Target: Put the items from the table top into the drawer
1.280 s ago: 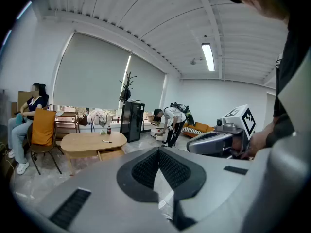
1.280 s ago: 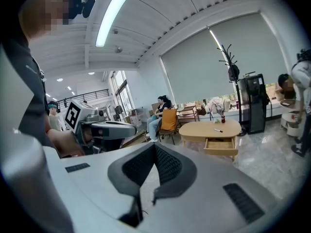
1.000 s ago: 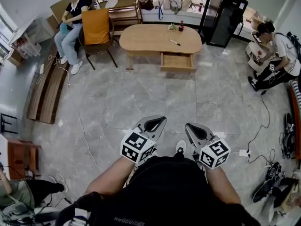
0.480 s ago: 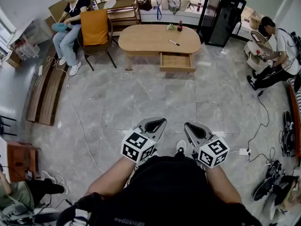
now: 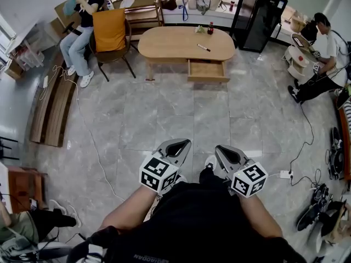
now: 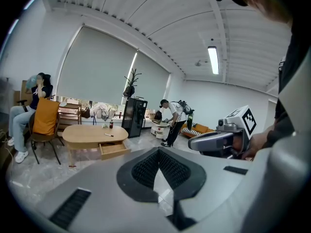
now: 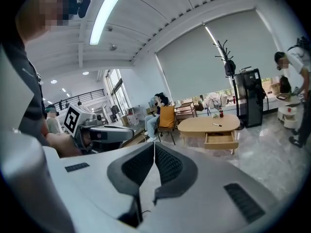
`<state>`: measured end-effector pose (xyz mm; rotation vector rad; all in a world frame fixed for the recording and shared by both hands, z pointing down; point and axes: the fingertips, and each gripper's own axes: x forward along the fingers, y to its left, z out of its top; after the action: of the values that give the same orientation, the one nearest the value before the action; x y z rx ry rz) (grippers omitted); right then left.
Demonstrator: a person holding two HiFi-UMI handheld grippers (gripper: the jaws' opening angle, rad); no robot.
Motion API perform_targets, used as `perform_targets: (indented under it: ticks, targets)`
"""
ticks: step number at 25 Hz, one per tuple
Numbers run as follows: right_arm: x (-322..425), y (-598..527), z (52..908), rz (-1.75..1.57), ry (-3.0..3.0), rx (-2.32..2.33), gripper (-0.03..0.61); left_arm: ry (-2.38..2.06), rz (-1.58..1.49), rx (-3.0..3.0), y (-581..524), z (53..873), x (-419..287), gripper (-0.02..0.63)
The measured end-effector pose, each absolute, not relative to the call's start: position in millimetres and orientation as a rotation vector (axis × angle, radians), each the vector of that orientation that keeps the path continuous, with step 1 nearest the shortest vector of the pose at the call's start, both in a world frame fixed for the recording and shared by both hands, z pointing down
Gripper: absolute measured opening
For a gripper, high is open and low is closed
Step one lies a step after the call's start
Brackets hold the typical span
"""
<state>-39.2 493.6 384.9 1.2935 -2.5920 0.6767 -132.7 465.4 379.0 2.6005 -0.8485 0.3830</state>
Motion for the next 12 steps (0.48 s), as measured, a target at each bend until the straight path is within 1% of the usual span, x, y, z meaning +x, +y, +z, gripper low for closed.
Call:
perform_targets:
  ticks: [6, 12]
  targets:
    - [-23, 461, 386, 0.691, -2.592, 1.313, 0.005, -0.853, 0.389, 2.601, 439, 379, -118, 0.002]
    - [-10, 400, 382, 0.697, -2.643, 1.286, 0.005, -0.897, 0.451, 2.588, 398, 380, -110, 0.002]
